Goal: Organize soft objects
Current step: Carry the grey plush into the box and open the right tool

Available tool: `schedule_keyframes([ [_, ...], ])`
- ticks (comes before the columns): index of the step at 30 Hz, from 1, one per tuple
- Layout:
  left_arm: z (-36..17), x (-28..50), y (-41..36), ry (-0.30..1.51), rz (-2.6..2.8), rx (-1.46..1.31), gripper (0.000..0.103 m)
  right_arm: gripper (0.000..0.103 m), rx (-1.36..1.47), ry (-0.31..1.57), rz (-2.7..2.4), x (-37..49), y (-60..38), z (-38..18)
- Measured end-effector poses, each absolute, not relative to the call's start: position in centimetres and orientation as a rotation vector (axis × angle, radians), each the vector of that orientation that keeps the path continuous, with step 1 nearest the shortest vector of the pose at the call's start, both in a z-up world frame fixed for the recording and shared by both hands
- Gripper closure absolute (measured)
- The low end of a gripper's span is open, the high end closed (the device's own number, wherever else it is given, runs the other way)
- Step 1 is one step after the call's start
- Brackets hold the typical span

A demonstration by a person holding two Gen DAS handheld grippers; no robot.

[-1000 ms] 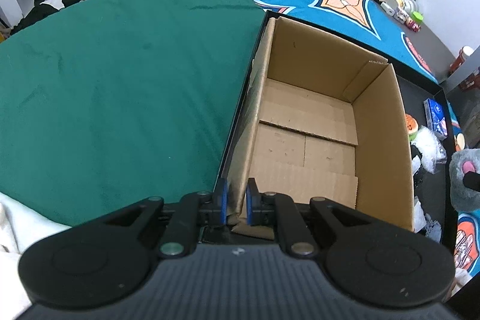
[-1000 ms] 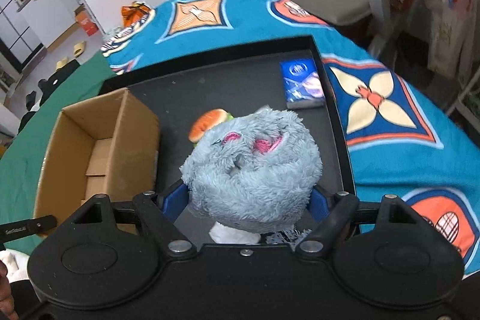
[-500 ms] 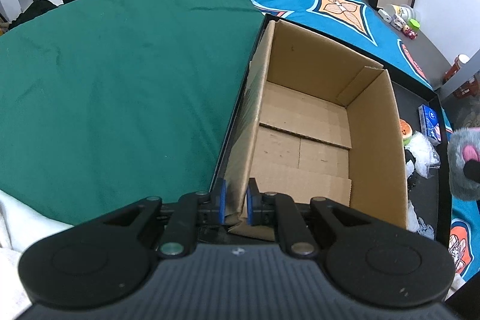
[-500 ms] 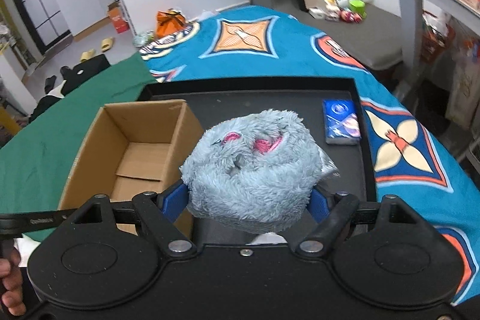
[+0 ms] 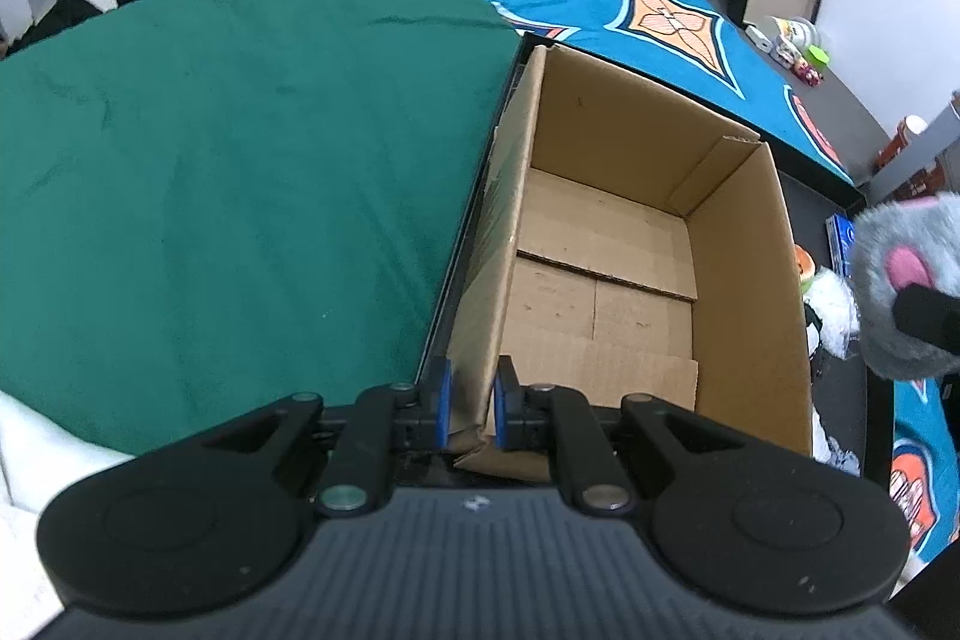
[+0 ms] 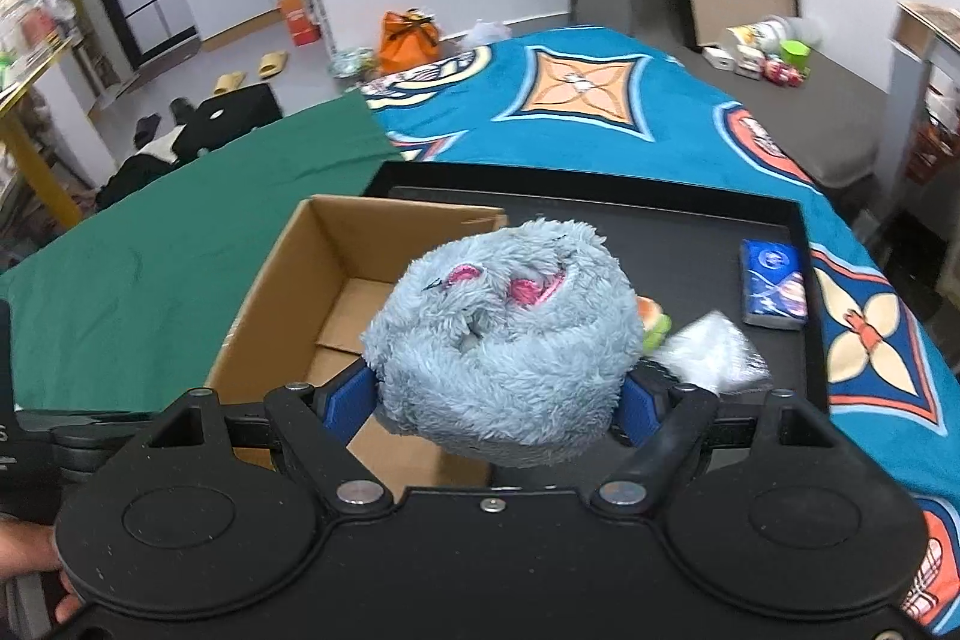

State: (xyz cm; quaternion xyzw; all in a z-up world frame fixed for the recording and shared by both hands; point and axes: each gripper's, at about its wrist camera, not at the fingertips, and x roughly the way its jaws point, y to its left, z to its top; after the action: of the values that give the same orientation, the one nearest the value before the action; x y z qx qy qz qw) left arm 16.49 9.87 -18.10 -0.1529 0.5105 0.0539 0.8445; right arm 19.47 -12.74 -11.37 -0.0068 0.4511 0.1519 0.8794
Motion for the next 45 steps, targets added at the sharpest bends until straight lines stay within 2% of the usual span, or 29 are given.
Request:
schedule_keyframes([
  [20, -18.2, 16.2, 10.5, 1.062, 0.083, -0.327, 0.092, 0.023, -0.063, 0.992, 0.445, 20.0, -5.1, -11.8],
  [27, -18.2, 16.2, 10.7, 1.059, 0.076, -0.344, 0.092, 0.017, 0.003, 1.015, 0.463, 21.1, -4.0, -11.7],
  [29, -18.2, 16.2, 10.7, 1.060, 0.075, -0.348, 0.091, 0.013, 0.025, 1.024, 0.471, 21.3, -3.8, -11.9],
  [37, -18.2, 16.2, 10.6, 1.060, 0.077, -0.342, 0.091, 0.013, 0.091, 1.100, 0.470, 21.2, -5.0, -13.3],
  [45, -18.1, 16.2, 10.3, 1.058, 0.083, -0.322, 0.091, 0.013, 0.131, 1.093, 0.459, 20.3, -7.6, -12.8],
])
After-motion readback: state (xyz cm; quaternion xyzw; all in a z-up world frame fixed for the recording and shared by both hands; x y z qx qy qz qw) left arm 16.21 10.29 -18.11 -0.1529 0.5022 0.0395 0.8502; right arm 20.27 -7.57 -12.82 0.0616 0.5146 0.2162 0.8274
